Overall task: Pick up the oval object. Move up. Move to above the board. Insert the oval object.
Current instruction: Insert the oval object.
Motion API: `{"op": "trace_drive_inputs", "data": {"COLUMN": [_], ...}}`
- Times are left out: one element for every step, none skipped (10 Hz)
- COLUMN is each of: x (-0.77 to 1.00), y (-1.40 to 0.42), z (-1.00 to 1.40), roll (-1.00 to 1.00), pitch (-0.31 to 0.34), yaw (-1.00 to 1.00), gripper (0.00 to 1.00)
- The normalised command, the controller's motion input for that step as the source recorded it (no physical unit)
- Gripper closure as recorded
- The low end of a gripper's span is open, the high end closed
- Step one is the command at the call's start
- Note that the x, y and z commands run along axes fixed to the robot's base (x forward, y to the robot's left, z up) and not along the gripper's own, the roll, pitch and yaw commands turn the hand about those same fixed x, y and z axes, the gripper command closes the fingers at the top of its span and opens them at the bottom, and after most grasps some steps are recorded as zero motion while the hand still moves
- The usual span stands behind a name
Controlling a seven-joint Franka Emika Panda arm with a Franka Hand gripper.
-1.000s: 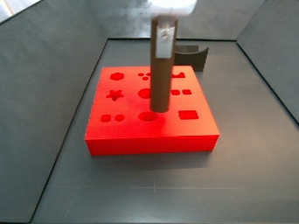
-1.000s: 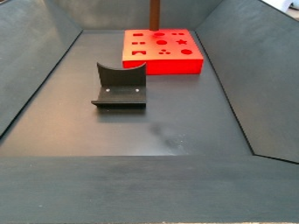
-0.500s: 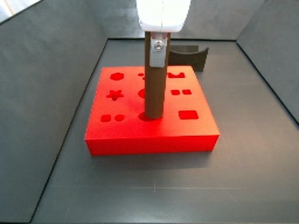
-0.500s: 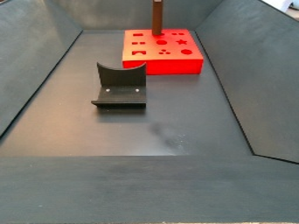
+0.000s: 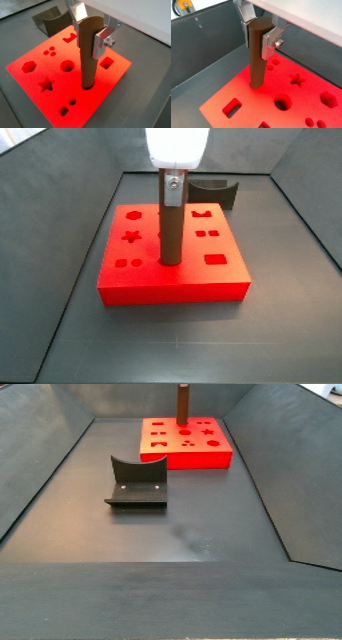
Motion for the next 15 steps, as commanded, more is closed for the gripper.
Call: {"op": "trace_drive_inputs", "data": {"x": [-0.08, -0.04, 0.00, 0.00, -0.03, -0.11, -0.05, -0.03, 0.00, 0.00, 0.00, 0.00, 0.02, 0.13, 0.20], "y": [-0.05, -0.07, -0.03, 0.00, 0.00, -0.11, -0.16, -0.13, -0.13, -0.08, -0.09, -0.09, -0.05, -0.02, 0.00], "z": [-0.07, -0.07, -0.13, -0.19, -0.05, -0.01, -0.02, 0.00, 0.00, -0.22, -0.45, -0.57, -0.62, -0.58, -0.52], "roll": [0.00, 0.00, 0.00, 0.12, 0.32, 0.39, 0.28, 0.06, 0.05, 0.00, 0.00, 0.00, 0.08, 0.12, 0.16], "pitch": [-0.044, -0.046, -0.047, 0.000, 0.064, 0.076, 0.036, -0.006, -0.011, -0.093, -0.197, -0.211, -0.144, -0.096, -0.061], "yaw": [0.05, 0.05, 0.05, 0.12, 0.19, 0.19, 0.15, 0.09, 0.08, 0.01, 0.00, 0.00, 0.00, 0.00, 0.00], "gripper": [1.00, 1.00, 1.00, 1.00, 1.00, 1.00, 1.00, 1.00, 1.00, 1.00, 1.00, 1.00, 1.00, 1.00, 1.00]}}
